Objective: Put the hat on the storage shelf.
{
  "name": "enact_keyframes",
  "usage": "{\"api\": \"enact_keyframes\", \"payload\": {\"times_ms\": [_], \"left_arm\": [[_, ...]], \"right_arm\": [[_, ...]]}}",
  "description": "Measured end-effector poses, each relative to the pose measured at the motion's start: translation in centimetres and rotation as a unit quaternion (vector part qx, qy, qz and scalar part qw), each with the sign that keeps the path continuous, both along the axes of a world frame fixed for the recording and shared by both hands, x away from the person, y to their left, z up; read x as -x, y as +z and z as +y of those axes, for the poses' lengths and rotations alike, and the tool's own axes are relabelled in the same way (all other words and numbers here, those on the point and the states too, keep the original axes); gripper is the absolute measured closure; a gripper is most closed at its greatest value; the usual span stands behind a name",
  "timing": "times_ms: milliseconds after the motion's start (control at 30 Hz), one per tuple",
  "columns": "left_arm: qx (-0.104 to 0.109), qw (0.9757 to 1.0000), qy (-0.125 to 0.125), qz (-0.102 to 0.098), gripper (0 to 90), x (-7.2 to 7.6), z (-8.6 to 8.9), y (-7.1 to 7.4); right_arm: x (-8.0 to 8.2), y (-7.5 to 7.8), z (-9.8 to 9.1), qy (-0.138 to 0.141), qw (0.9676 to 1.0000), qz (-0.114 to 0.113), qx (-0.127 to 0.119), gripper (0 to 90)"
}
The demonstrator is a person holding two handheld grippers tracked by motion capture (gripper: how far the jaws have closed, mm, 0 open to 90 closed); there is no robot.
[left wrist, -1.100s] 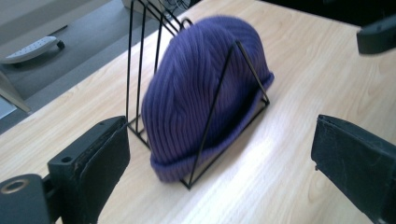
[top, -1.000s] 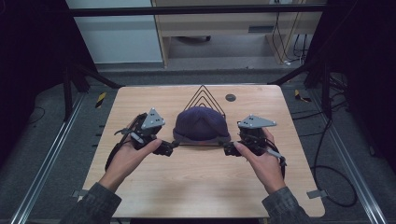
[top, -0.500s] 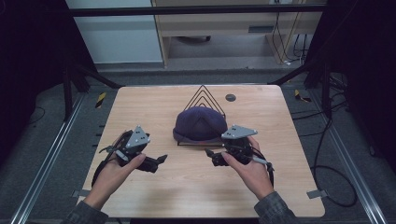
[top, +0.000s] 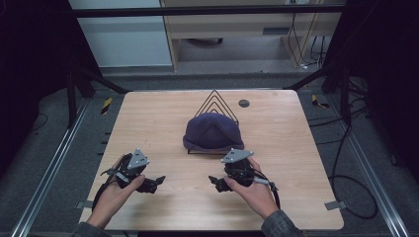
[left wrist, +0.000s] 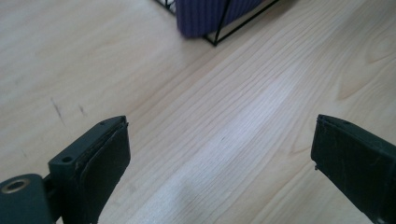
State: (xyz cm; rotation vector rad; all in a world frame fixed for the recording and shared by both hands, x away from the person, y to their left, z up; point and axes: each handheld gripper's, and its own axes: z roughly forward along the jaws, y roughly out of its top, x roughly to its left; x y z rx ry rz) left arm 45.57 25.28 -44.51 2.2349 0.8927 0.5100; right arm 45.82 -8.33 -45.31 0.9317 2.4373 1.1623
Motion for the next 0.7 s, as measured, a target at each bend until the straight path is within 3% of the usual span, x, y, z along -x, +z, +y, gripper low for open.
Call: {"api": "enact_keyframes", "payload": {"times_ms": [167,300,400,433,567,700], "left_arm": [[0.005,0.9994,0.030,0.018,5.0,-1.2,1.0,-2.7],[-0.001,0.9982,0.052,0.030,5.1,-2.1,2.0,-3.7],[0.008,0.9977,0.057,0.034,4.9,-2.6,2.5,-4.2],[0.011,0.9976,0.058,0.035,4.6,-2.7,2.5,-4.2],[-0.008,0.9973,0.061,0.038,3.6,-3.1,2.9,-4.8],[0.006,0.9962,0.066,0.056,0.0,-3.5,3.8,-5.7]], "right_arm": [[-0.3,-2.7,1.0,-0.003,0.9995,0.025,0.018,11.2],[-0.6,-4.2,1.5,-0.013,0.9987,0.035,0.034,11.3],[-0.7,-5.1,1.8,-0.020,0.9980,0.035,0.048,10.1],[-0.7,-5.4,1.8,-0.023,0.9983,0.025,0.048,9.0],[-0.6,-5.9,1.6,-0.029,0.9991,0.007,0.030,7.6],[-0.5,-5.9,1.6,-0.029,0.9991,0.008,0.029,7.4]]}}
